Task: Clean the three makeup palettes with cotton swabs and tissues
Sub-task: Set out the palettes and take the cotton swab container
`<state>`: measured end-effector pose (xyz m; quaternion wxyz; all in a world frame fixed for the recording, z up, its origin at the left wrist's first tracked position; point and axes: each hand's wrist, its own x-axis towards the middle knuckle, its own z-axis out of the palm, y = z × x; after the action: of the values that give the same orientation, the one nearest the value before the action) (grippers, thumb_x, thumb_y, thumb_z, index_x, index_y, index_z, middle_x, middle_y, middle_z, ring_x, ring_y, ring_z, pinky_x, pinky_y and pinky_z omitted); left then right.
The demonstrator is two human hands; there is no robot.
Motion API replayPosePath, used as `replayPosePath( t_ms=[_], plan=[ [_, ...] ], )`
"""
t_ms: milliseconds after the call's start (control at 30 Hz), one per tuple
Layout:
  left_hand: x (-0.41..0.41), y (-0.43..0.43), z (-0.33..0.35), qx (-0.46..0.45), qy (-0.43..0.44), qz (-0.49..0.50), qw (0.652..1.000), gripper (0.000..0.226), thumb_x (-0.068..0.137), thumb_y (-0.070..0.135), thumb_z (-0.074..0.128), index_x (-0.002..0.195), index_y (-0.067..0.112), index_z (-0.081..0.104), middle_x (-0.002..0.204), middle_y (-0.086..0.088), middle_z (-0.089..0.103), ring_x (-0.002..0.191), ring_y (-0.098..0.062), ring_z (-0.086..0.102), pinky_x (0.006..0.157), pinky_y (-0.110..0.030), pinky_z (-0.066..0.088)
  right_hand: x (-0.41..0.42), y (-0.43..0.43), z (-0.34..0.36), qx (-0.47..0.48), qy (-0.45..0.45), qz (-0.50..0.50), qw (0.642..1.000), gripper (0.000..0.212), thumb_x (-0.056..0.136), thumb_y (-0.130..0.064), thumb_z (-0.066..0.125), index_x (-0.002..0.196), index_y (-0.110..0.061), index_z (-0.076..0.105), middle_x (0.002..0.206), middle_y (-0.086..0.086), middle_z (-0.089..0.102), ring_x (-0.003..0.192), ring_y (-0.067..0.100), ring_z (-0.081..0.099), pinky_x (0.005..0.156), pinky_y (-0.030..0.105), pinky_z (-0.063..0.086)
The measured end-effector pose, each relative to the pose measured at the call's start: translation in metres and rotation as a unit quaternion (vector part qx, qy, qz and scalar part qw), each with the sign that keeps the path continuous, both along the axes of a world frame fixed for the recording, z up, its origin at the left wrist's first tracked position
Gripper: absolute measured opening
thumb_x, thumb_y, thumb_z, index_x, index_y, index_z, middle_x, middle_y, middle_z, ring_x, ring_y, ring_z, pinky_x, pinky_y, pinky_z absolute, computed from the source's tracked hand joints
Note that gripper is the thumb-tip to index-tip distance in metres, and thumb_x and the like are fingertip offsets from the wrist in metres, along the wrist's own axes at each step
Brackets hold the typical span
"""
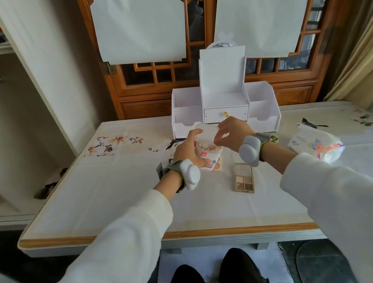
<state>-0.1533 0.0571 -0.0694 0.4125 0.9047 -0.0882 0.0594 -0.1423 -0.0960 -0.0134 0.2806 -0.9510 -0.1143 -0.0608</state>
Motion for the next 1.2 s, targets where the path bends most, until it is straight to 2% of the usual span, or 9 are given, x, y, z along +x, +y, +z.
replayPosePath(
  t_ms=[267,433,533,633,733,867,1000,1100,1200],
  plan=[
    [-0.001,-0.002,-0.002,0.004,0.0,-0.005,1.0,0.089,0.069,0.012,0.082,0.14,0.019,0.031,0.124,-0.012,0.054,0.112,-0.025,0.052,0.092,-0.03,0.044,0.01,-0.012,0.008,0.178,-0.018,-0.045,0.983,0.011,0.081,-0.02,0.061,0.08,-0.011,0.067,0.08,0.002,0.066,0.075,0.019,0.059,0.063,0.024,0.045],
    [-0.001,-0.004,0.001,-0.012,0.006,-0.01,1.0,0.091,0.068,0.01,0.083,0.141,0.018,0.029,0.124,-0.013,0.054,0.112,-0.028,0.053,0.094,-0.034,0.046,0.016,-0.021,0.012,0.303,0.043,-0.043,0.951,0.012,0.083,-0.009,0.055,0.071,-0.008,0.057,0.077,0.01,0.072,0.068,0.018,0.069,0.066,0.026,0.057],
    [-0.003,-0.003,0.003,-0.033,0.006,-0.01,0.999,0.089,0.069,0.009,0.082,0.14,0.018,0.029,0.125,-0.012,0.053,0.109,-0.025,0.052,0.093,-0.033,0.046,0.021,-0.027,0.011,0.307,0.066,-0.063,0.947,0.013,0.086,-0.006,0.05,0.073,-0.007,0.053,0.069,0.011,0.068,0.056,0.017,0.067,0.062,0.031,0.057],
    [-0.005,-0.002,0.004,-0.043,0.012,-0.019,0.999,0.088,0.07,0.009,0.081,0.14,0.02,0.03,0.124,-0.009,0.053,0.106,-0.02,0.051,0.092,-0.032,0.046,0.026,-0.029,0.007,0.263,0.085,-0.102,0.956,0.019,0.089,-0.003,0.043,0.076,-0.007,0.056,0.063,0.009,0.056,0.035,0.012,0.054,0.044,0.024,0.046],
    [-0.006,-0.001,0.005,-0.044,0.018,-0.033,0.998,0.084,0.067,0.01,0.083,0.135,0.022,0.034,0.118,-0.007,0.055,0.105,-0.024,0.057,0.092,-0.036,0.05,0.032,-0.031,0.003,0.19,0.11,-0.113,0.969,0.028,0.089,0.004,0.04,0.088,-0.008,0.065,0.069,0.005,0.054,0.043,0.012,0.046,0.032,0.013,0.036],
    [-0.01,-0.001,0.003,-0.037,0.003,-0.04,0.999,0.073,0.064,0.008,0.085,0.12,0.018,0.039,0.11,-0.005,0.056,0.1,-0.025,0.059,0.086,-0.034,0.052,0.034,-0.031,-0.002,0.15,0.138,-0.098,0.974,0.025,0.091,-0.008,0.047,0.109,-0.002,0.064,0.064,-0.005,0.05,0.053,0.008,0.043,0.04,0.012,0.037],
    [-0.009,-0.001,0.002,-0.039,0.028,-0.022,0.999,0.069,0.063,0.009,0.085,0.107,0.018,0.032,0.121,-0.008,0.054,0.103,-0.025,0.059,0.088,-0.035,0.052,0.027,-0.026,0.0,0.165,0.127,-0.083,0.975,0.029,0.093,-0.019,0.05,0.109,0.0,0.064,0.077,0.005,0.06,0.047,0.004,0.049,0.031,0.004,0.032],
    [-0.009,0.0,0.002,-0.054,0.051,-0.009,0.997,0.07,0.064,0.012,0.086,0.11,0.016,0.034,0.124,-0.008,0.053,0.107,-0.026,0.058,0.092,-0.039,0.051,0.022,-0.021,0.003,0.136,0.13,-0.081,0.979,0.029,0.094,-0.028,0.048,0.104,-0.009,0.067,0.1,0.004,0.068,0.04,0.006,0.044,0.033,0.009,0.031],
    [-0.008,0.002,0.004,-0.079,0.065,0.011,0.995,0.072,0.064,0.014,0.086,0.12,0.012,0.04,0.125,-0.007,0.055,0.11,-0.026,0.057,0.091,-0.044,0.052,0.02,-0.022,0.001,0.195,0.163,-0.054,0.966,0.026,0.09,-0.035,0.056,0.103,-0.015,0.066,0.104,0.004,0.07,0.044,0.01,0.033,0.038,0.017,0.03]
  ],
)
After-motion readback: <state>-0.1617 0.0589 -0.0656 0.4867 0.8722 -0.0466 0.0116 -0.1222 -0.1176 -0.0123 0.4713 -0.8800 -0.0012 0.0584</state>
